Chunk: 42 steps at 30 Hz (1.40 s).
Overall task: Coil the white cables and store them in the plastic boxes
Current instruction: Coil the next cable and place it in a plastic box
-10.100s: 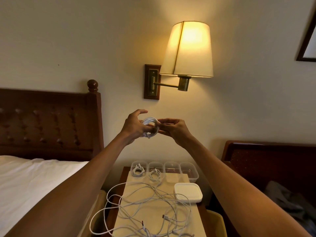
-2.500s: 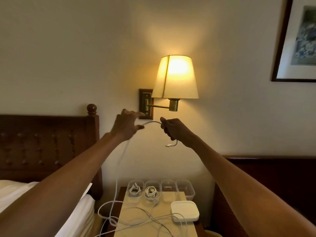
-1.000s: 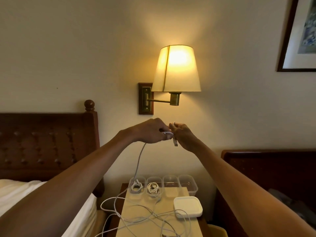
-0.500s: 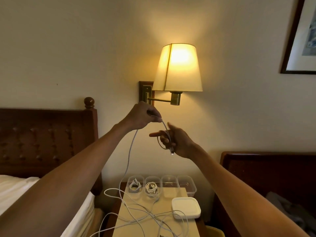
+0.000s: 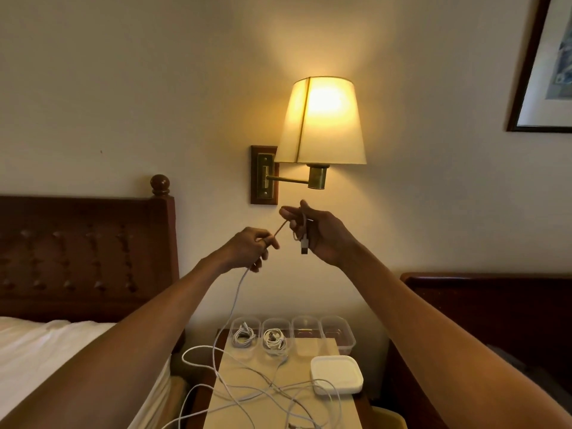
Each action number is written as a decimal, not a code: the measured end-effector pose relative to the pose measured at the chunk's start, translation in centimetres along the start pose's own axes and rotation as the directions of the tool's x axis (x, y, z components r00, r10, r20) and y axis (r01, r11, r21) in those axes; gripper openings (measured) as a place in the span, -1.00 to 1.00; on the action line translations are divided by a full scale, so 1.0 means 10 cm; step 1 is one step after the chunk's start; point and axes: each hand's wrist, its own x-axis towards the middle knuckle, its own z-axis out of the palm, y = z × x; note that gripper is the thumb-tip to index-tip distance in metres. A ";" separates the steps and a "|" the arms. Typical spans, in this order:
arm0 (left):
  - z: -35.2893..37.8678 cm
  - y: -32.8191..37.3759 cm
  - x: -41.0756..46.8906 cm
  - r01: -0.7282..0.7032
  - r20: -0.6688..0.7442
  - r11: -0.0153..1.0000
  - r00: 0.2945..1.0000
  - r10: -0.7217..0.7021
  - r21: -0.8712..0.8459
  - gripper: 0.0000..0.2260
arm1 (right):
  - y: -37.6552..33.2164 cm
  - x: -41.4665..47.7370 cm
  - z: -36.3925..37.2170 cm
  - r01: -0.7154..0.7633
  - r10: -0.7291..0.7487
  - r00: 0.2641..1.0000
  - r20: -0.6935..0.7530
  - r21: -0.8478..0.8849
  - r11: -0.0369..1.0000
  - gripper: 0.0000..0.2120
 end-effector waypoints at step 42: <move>-0.24 0.07 0.34 -0.244 -0.253 0.854 0.886 0.389 0.461 -0.85 | 0.03 0.09 -0.19 -0.125 0.138 0.990 0.036 -0.258 0.958 -0.55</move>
